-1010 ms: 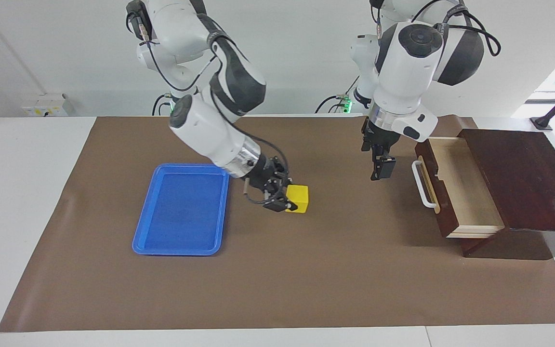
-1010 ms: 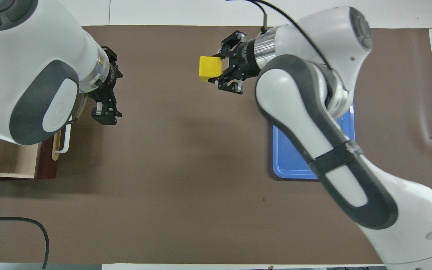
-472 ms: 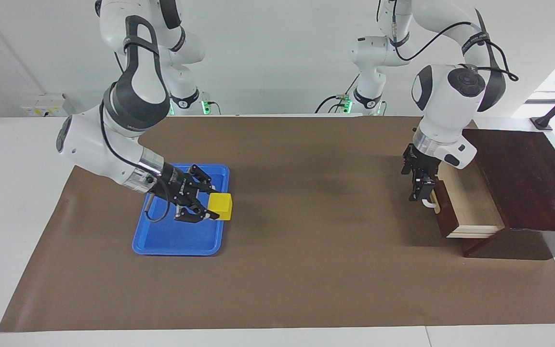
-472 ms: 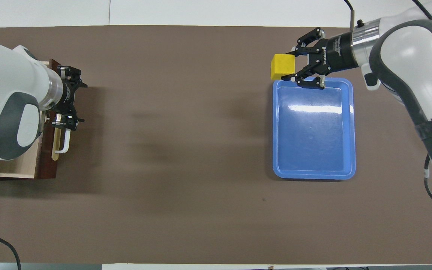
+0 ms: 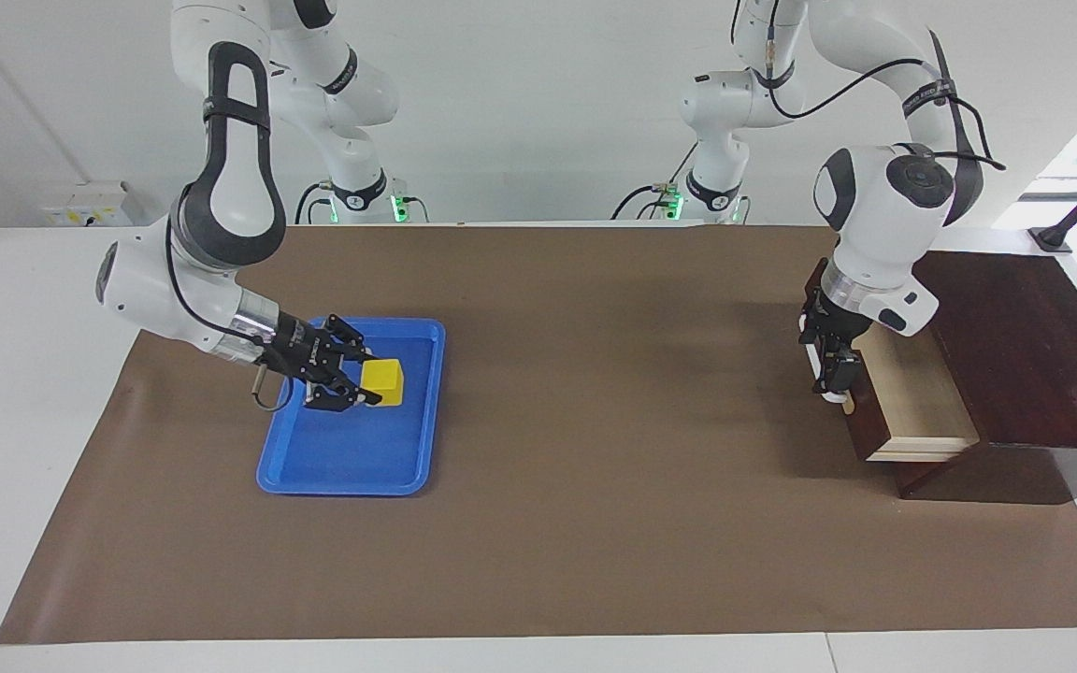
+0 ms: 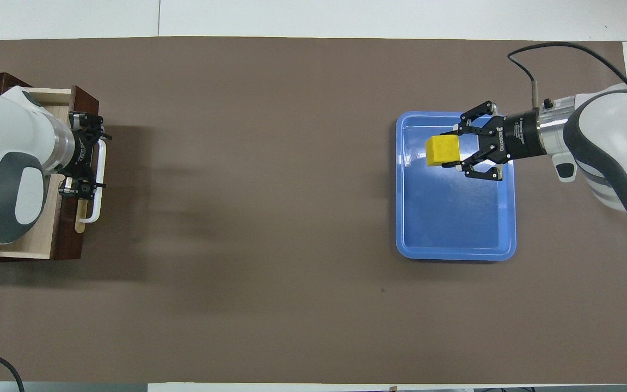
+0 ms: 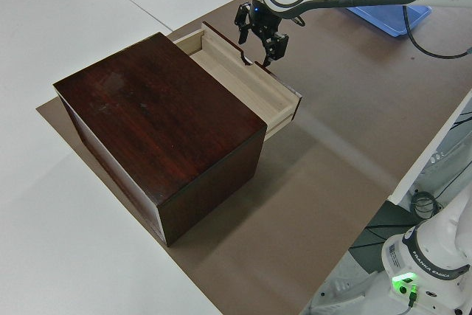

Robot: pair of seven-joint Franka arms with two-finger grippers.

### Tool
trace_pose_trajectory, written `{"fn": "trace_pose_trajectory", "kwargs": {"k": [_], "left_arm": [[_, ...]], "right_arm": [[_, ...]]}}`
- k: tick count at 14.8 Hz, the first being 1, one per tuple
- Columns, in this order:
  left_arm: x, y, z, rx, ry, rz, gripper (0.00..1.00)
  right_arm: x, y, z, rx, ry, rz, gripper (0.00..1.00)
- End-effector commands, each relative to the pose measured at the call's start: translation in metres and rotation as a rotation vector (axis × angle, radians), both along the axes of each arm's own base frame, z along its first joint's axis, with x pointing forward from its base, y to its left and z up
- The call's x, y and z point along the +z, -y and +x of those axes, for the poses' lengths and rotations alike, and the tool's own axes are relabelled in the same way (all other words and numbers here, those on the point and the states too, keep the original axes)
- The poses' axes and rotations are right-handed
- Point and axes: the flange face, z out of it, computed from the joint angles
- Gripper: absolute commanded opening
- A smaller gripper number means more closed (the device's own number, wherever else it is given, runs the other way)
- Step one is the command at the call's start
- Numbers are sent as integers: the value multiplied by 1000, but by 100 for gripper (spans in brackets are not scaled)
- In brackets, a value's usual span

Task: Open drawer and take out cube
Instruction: 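Lower the cube into the blue tray and open the right gripper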

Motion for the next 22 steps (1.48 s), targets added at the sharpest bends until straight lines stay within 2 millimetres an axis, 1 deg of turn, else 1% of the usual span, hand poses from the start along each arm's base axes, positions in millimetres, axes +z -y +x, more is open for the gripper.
{"fn": "trace_pose_trajectory", "kwargs": {"k": [1, 3, 5, 6, 8, 9, 11, 12, 14, 16, 18, 20, 22], "left_arm": [[1, -39, -6, -25, 17, 20, 100], [3, -63, -4, -47, 22, 27, 100], [3, -83, -2, -71, 23, 60, 100], [4, -96, -2, -73, 30, 76, 100], [12, -122, 2, -58, 44, 88, 100], [13, -134, 1, -63, 44, 92, 100], [15, -149, 3, -73, 47, 97, 100], [18, -153, 5, -70, 52, 99, 100], [20, -154, 6, -81, 51, 100, 100], [20, -152, 4, -85, 39, 99, 100], [25, -138, 2, -107, 12, 97, 100], [45, -117, -3, -156, 4, 102, 100], [62, -104, -11, -241, -1, 105, 100]], "right_arm": [[-21, 4, -42, -14, 46, 7, 0], [-39, 6, -61, -4, 77, 9, 0], [-52, 2, -77, 5, 90, 22, 0], [-55, 4, -81, -4, 91, 19, 0], [-61, 0, -88, -3, 86, 10, 0], [-67, -1, -93, -15, 94, 4, 0], [-78, -20, -106, -4, 119, 9, 0], [-83, -24, -111, -8, 118, -2, 0], [-92, -31, -119, 20, 127, -17, 0], [-95, -29, -121, 35, 134, -17, 0], [-96, -29, -123, 36, 132, -18, 0], [-96, -29, -124, 38, 134, -18, 0], [-99, -27, -128, 42, 131, -19, 0]]}}
